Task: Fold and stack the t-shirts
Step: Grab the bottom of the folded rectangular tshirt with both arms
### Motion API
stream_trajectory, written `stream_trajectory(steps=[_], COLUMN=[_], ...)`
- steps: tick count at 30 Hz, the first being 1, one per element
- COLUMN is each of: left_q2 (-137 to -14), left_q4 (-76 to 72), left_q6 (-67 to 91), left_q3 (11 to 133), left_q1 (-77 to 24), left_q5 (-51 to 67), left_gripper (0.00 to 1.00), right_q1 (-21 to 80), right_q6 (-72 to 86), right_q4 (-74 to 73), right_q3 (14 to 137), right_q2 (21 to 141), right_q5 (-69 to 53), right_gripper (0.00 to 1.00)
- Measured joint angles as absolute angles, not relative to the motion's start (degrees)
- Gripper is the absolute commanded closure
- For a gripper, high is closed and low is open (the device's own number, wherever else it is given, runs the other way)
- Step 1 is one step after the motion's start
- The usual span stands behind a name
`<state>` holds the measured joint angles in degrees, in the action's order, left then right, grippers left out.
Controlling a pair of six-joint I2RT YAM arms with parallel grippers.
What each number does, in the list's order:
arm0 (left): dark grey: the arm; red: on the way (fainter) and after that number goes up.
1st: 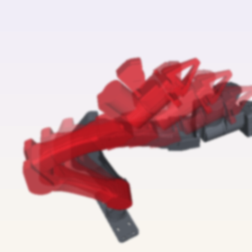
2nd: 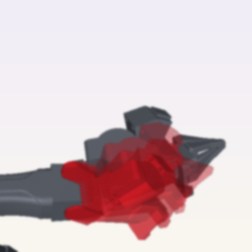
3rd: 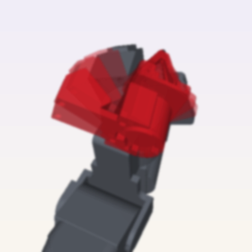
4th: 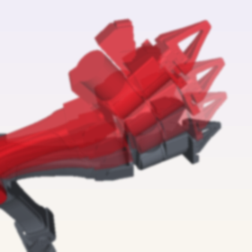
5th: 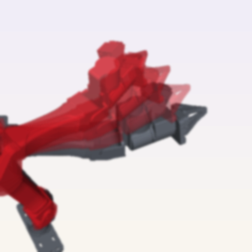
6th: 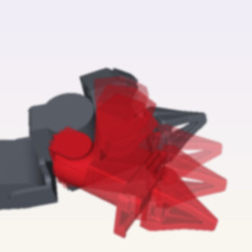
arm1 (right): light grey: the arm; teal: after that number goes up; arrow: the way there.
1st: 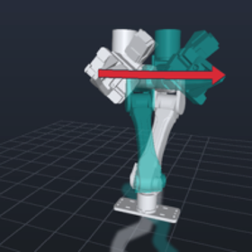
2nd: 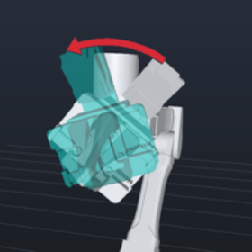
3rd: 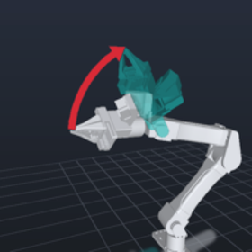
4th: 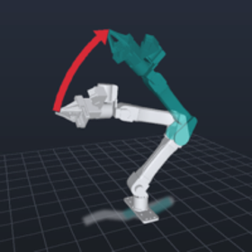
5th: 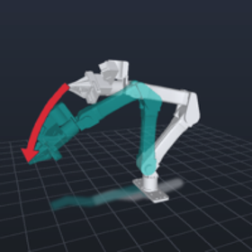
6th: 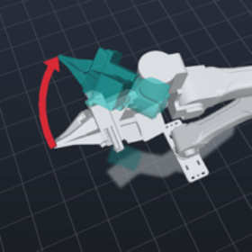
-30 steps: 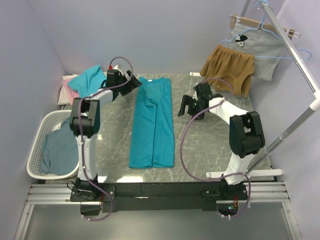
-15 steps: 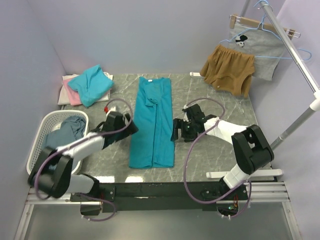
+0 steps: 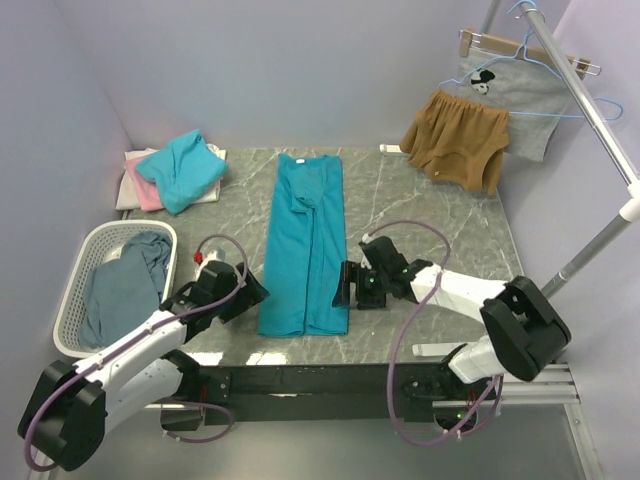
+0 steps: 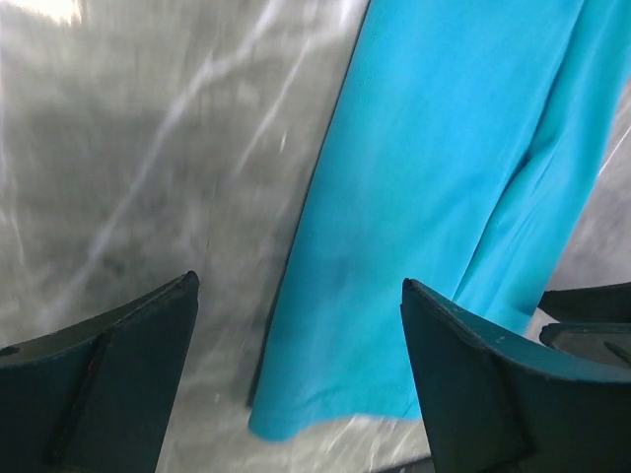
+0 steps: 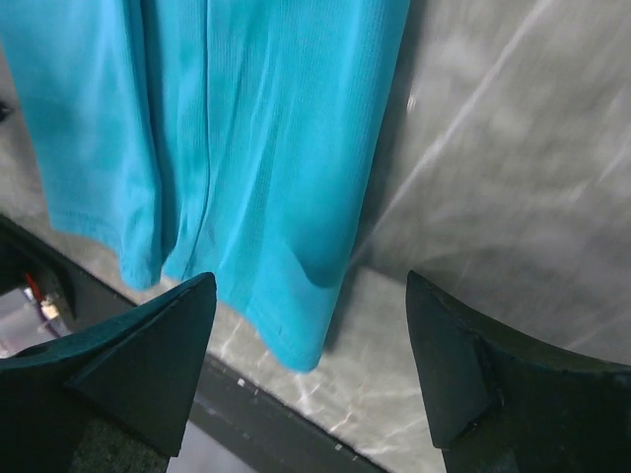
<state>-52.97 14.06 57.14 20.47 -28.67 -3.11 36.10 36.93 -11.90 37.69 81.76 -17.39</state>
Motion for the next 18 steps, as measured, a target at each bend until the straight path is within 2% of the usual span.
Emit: stream_trajectory(steps=[5,10,12,18], left_q2=[-50.33,-48.49,-48.53,-49.76], left_q4=[16.23,15.77,15.35,14.28], left_q6=[59.68,61.93,62.63,63.86], left_q3=[18.79,16.93,16.6,16.25], left_q1=[-31.73,-33.5,-33.87,-35.2], left_q5=[-2.35,-2.2,-2.2,-2.17], left_gripper=[0.16,0.27,0.3,0.43], right_q1=[39.48,41.23,42.22,45.91], right_q6=[42.63,47.51,48.82,51.86], right_q4=[-11.22,-8.67,-7.62,-2.94], right_q3=[32.32,28.01,27.62,28.58], right_q2=[76.01,72.53,73.06,78.0], right_q5=[-16.62,-16.45,-16.49,-17.89], right_gripper=[0.21,0.36,0.46,0.52])
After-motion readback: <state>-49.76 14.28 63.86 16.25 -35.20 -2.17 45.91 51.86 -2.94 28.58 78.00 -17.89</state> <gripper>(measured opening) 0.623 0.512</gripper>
